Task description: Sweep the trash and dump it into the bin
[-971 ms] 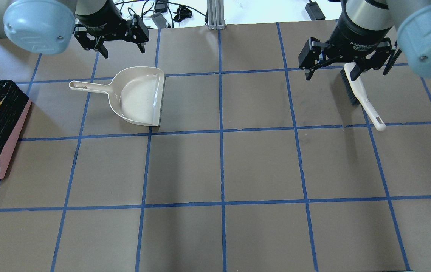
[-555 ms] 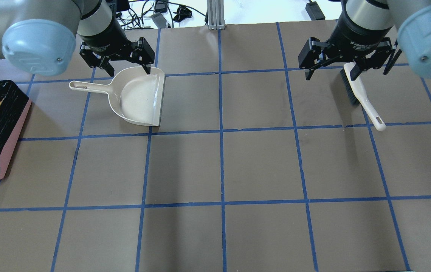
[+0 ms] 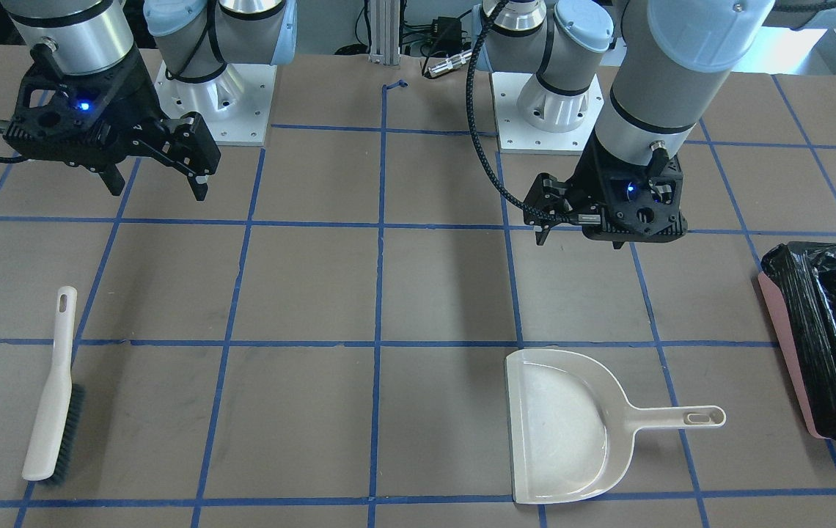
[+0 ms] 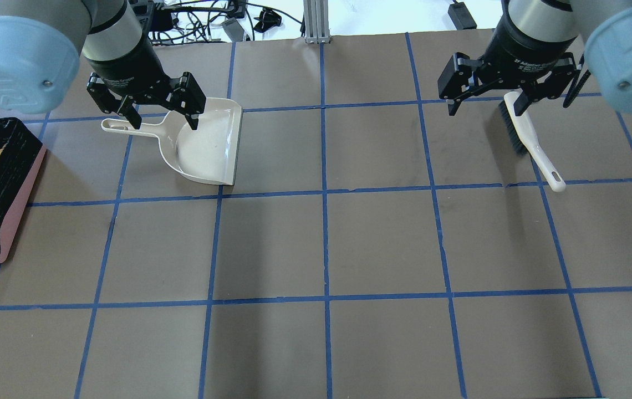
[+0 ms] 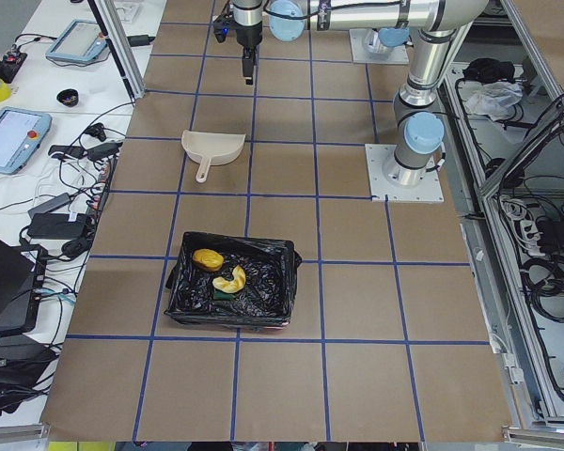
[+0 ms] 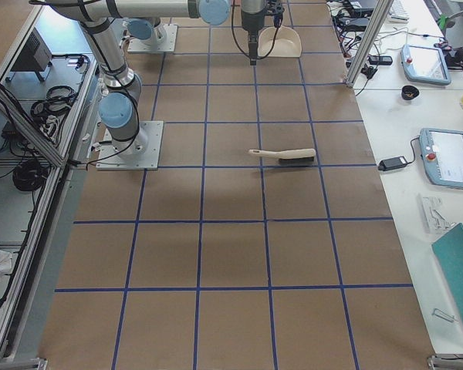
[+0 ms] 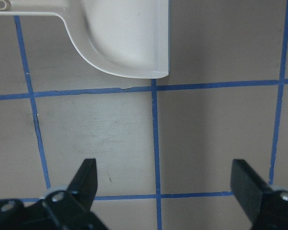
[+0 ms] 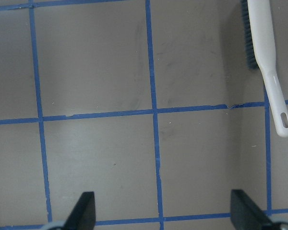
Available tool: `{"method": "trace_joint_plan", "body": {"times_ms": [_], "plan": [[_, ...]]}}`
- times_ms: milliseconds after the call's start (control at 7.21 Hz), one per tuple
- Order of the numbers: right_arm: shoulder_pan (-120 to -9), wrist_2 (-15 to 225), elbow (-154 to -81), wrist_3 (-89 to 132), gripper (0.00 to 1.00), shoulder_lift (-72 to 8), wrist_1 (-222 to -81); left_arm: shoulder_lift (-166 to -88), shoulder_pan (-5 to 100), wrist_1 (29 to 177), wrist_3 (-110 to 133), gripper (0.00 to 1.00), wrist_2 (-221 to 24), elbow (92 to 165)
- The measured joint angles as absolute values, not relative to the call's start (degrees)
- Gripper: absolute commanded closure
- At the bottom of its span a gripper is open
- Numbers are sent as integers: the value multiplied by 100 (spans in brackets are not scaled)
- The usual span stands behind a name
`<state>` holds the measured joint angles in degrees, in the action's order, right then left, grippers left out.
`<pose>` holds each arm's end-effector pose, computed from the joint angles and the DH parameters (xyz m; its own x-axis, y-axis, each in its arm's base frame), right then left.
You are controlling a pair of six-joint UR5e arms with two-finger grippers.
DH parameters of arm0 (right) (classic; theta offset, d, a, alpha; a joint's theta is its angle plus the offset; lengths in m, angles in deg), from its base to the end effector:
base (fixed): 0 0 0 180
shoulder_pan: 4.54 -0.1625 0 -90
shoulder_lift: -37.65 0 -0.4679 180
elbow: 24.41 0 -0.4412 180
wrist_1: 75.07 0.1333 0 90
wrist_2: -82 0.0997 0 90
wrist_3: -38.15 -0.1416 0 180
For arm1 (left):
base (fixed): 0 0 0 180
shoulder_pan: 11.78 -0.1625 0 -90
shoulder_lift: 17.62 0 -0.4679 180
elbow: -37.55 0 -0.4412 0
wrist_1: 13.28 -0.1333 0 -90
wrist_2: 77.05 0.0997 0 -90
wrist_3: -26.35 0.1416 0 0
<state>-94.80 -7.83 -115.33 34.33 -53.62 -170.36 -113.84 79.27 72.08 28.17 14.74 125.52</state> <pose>0.1362 -0.5433 0.5019 -0.9981 0.0615 -0.0095 0.0621 0.9933 -0.0979 -0.1397 -0.5891 0.4547 -0.9983 0.0498 -0.0315 0.0501 0.9987 -0.0069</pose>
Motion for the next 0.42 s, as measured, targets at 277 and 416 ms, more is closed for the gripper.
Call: {"method": "trace_joint_plan", "body": {"times_ms": [277, 416], "plan": [[-9480, -773, -11542, 3443, 0, -5359, -17051, -11416, 7914, 7181, 2844, 0, 1522, 12588], [-9480, -778, -11544, 3443, 0, -5356, -17055, -11430, 7909, 7159, 2848, 0, 1526, 12593]]}}
